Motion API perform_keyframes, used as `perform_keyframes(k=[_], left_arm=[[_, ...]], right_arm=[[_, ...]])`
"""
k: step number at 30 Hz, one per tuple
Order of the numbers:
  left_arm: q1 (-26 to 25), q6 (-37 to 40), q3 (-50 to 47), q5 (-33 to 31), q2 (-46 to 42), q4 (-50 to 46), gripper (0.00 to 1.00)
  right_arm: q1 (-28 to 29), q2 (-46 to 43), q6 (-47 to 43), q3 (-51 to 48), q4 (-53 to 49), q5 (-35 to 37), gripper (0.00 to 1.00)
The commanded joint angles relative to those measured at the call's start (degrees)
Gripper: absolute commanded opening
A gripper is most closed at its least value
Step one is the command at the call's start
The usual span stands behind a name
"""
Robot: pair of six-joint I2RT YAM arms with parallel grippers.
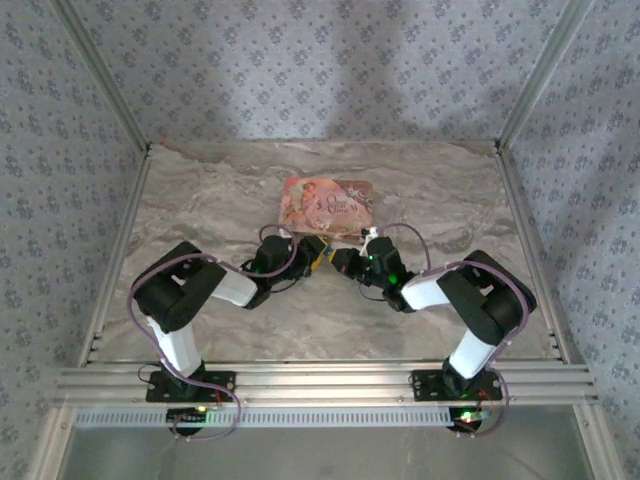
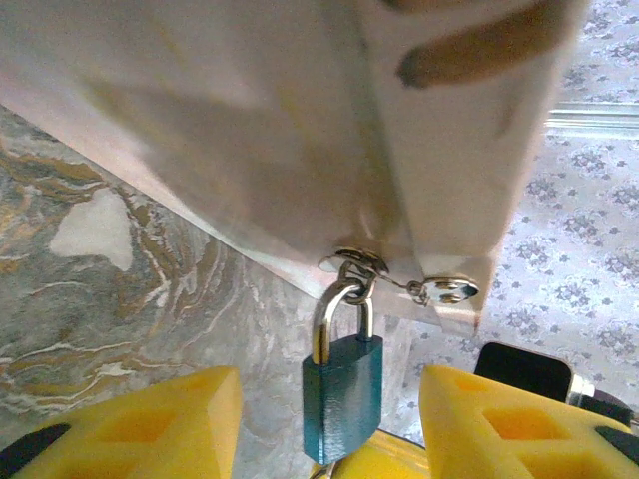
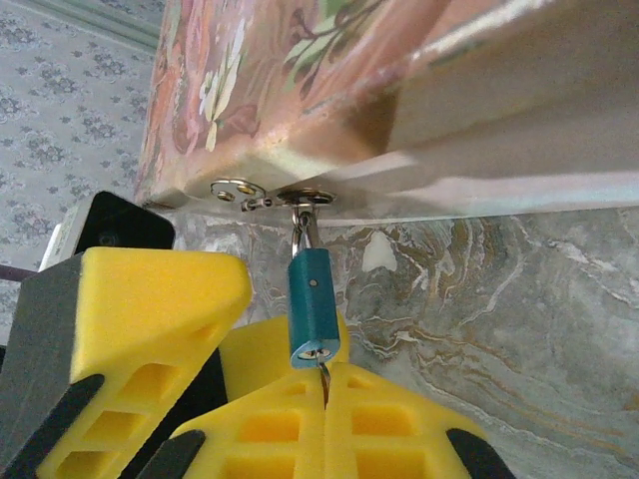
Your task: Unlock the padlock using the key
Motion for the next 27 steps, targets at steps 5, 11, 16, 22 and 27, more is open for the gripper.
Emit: perform_keyframes(k=[5, 11, 16, 22, 27], left_arm=[[-0.83, -2.03, 2.05, -0.09, 3.06, 3.91, 0.40], [-1.43, -2.93, 2.47, -0.99, 3.70, 4.32, 0.24], [-1.54, -3.03, 2.04, -1.80, 3.27, 3.73, 0.10], [-1.51, -2.59, 1.93, -2.02, 1.63, 2.08, 0.03], [-1.56, -2.69, 2.50, -1.54, -1.20, -2.40, 0.03]], right_arm=[[0.26, 1.20, 1.36, 2.07, 1.56, 0.93, 0.00], [0.27, 1.24, 1.51, 2.11, 1.63, 0.88, 0.00], [-0.07, 0.61, 1.36, 1.64, 2.06, 0.39, 0.01], [-1.10, -2.76, -1.60, -0.60, -0.11, 0.84, 0.26], [-3.40, -9.82, -9.71, -2.93, -7.89, 1.55, 0.40]])
